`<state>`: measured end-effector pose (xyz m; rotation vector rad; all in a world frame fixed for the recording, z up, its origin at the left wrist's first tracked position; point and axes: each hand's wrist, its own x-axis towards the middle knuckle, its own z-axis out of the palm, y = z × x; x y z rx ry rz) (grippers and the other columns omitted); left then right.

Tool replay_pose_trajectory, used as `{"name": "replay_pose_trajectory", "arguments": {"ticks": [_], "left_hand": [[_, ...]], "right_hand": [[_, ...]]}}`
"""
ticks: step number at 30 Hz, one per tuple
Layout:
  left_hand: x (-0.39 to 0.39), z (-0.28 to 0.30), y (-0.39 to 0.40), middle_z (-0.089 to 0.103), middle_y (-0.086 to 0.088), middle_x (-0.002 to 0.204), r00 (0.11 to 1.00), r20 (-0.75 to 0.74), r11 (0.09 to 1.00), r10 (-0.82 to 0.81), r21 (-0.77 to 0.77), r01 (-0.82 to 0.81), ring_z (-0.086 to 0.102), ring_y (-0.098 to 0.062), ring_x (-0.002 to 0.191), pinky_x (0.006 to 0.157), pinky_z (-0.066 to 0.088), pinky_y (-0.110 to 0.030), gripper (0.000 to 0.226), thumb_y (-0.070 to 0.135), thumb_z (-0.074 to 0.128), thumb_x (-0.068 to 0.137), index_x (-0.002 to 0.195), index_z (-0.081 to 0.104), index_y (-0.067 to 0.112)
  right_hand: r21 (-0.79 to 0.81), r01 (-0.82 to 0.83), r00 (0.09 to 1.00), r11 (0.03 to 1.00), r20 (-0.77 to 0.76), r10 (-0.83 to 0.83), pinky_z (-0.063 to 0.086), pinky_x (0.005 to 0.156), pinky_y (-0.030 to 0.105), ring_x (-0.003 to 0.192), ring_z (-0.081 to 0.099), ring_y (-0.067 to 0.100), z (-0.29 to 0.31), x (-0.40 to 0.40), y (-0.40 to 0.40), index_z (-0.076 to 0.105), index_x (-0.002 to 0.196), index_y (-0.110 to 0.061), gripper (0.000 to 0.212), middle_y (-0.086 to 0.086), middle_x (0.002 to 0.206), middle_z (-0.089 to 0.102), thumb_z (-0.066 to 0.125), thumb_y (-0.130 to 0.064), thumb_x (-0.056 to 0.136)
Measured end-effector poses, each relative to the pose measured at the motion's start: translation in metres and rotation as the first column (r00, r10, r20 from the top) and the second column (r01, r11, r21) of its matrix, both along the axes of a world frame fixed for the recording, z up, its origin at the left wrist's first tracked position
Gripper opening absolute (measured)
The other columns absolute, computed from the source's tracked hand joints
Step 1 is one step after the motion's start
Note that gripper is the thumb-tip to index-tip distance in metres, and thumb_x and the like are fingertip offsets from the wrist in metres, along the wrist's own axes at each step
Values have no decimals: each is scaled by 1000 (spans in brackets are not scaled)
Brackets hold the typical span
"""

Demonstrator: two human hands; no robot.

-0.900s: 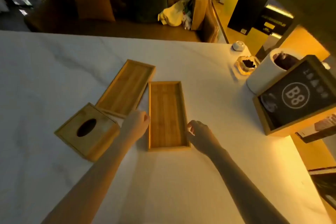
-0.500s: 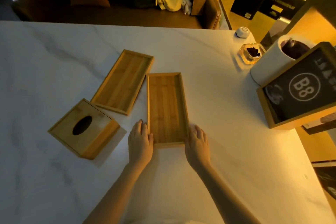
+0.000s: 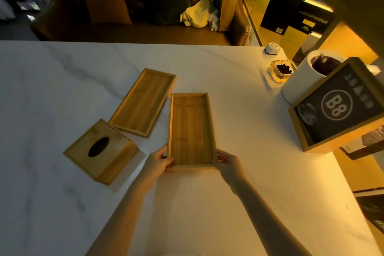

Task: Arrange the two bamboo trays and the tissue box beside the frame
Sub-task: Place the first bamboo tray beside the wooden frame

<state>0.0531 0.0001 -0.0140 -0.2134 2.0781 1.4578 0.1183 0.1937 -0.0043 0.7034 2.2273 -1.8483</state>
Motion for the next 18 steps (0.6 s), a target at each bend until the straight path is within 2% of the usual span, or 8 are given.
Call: {"name": "replay_pose_trajectory", "arguments": {"ticks": [2,4,6,9,14,18], "left_hand": [[-1,9,-4,62,-15,96,997,77,994,13,111,-21,62,-25,89,79,55,-36,52,3,53,85,133,37,16],[-3,16,-6,61,-20,105,995,100,988,2,155,-17,62,-26,93,83,53,-36,57,3,56,83,135,33,11],[-4,23,-3,61,-21,106,994,107,981,-10,192,-10,63,-27,93,77,54,-32,58,3,57,82,135,33,8],[-4,31,4,64,-18,100,993,116,971,-7,240,-21,65,-27,90,72,56,-30,59,1,57,81,135,32,6],[-4,44,22,69,-13,97,998,55,959,-10,283,-6,69,-26,85,69,59,-30,52,2,58,81,130,41,9],[-3,52,49,70,-7,95,999,-41,968,-10,251,20,69,-25,85,72,57,-33,48,7,61,80,125,49,17]], "right_hand": [[-53,-6,1000,999,0,6,47,78,21,89,59,12,6,1,9,58,115,-8,30,-1,94,65,53,-2,86],[-50,-19,1000,999,-2,19,46,76,20,89,59,11,14,1,16,60,112,-9,27,-5,90,64,54,-4,86],[-33,-49,999,998,-16,48,45,72,18,88,59,10,22,1,23,63,108,-11,23,-7,88,64,54,-6,87],[14,-80,996,997,-28,80,45,82,26,89,58,12,33,1,33,64,104,-14,20,-8,89,64,54,-10,88],[92,-70,993,993,-84,78,46,87,30,95,57,12,53,6,54,57,118,-12,29,-12,93,62,53,-12,89],[152,-44,990,987,-128,63,47,93,37,102,57,20,65,9,78,54,120,-11,31,2,105,64,52,-10,89]]}}
